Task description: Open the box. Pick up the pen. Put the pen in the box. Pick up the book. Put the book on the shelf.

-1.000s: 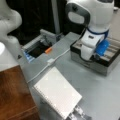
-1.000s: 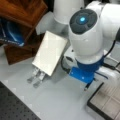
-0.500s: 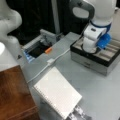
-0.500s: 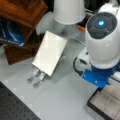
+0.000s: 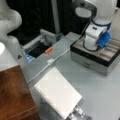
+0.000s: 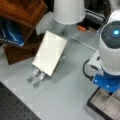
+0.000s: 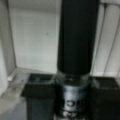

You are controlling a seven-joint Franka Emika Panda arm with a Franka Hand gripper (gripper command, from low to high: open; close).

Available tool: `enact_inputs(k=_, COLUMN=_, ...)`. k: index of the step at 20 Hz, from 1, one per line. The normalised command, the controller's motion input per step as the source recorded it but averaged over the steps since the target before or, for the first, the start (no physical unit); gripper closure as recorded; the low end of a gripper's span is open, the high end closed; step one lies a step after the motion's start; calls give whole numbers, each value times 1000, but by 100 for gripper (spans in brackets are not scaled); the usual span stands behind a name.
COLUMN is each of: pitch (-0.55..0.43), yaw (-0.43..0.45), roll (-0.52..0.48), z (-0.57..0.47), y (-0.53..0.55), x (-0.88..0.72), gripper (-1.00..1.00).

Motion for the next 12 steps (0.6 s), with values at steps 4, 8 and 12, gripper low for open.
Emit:
enact_inputs(k=4, pitch=-26, yaw=-82, roll=-48, z=-137, y=181, x=-11, gripper=100)
enact_inputs(k=8, pitch=-65, yaw=-131, roll=-73, z=-118, y=178, x=21, gripper=100)
enact_inputs(k=12, pitch=-80, yaw=-177, roll=-91, z=-155, y=173, x=49, gripper=100)
